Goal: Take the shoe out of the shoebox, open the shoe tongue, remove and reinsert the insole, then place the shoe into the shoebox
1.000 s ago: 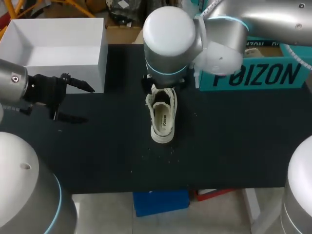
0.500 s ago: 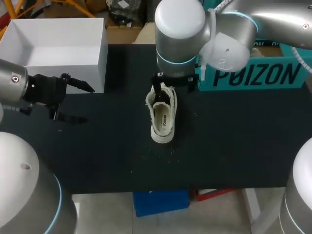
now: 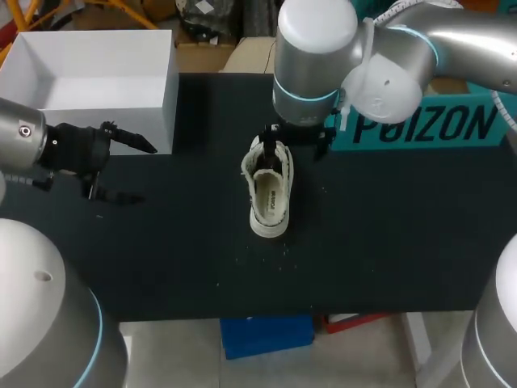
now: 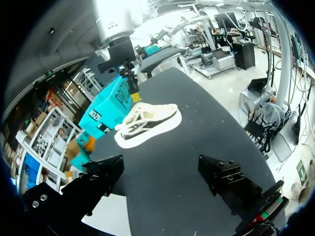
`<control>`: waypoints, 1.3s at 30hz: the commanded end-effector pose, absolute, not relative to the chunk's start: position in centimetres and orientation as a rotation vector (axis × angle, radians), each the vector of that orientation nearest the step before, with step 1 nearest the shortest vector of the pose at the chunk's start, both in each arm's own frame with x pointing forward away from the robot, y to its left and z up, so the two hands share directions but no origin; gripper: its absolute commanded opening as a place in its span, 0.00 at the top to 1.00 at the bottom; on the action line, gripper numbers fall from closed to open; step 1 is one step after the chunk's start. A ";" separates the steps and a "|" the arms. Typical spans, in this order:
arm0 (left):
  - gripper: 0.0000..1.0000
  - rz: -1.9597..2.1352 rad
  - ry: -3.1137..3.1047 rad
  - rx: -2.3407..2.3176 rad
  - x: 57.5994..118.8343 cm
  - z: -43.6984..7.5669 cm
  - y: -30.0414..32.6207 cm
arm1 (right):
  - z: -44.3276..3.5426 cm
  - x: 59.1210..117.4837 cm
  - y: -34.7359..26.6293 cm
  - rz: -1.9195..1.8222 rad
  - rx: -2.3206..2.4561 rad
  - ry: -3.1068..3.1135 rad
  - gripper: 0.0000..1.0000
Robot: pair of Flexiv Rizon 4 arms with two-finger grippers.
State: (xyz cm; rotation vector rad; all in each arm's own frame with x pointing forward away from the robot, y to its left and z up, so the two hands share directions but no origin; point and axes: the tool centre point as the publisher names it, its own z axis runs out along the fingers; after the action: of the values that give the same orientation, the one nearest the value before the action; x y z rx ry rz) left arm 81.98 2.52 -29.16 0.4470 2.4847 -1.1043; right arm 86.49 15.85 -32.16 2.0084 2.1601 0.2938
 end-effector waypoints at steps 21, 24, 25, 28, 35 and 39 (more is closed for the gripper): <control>0.00 -1.100 2.482 0.446 82.0 -29.3 2.4 | -37.6 88.5 14.7 0.235 1.923 2.309 0.38; 0.00 -1.100 2.482 0.446 82.0 -29.3 2.4 | -38.6 88.5 14.3 0.226 1.912 2.325 0.43; 0.00 -1.100 2.482 0.446 82.0 -29.3 2.4 | -38.8 88.5 14.4 0.226 1.911 2.327 0.44; 0.00 -1.100 2.482 0.446 82.0 -29.3 2.4 | -39.6 88.5 14.5 0.225 1.911 2.336 0.48; 0.00 -1.100 2.482 0.446 82.0 -29.3 2.4 | -41.3 88.7 15.1 0.221 1.919 2.352 0.51; 0.00 -1.100 2.482 0.446 82.0 -29.3 2.4 | -41.9 88.9 15.5 0.219 1.934 2.357 0.50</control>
State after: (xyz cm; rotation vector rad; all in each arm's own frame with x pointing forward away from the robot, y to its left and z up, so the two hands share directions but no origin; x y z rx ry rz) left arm 81.99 2.50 -29.18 0.4467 2.4845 -1.1037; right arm 88.30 14.95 -40.98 1.9297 2.3497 0.2244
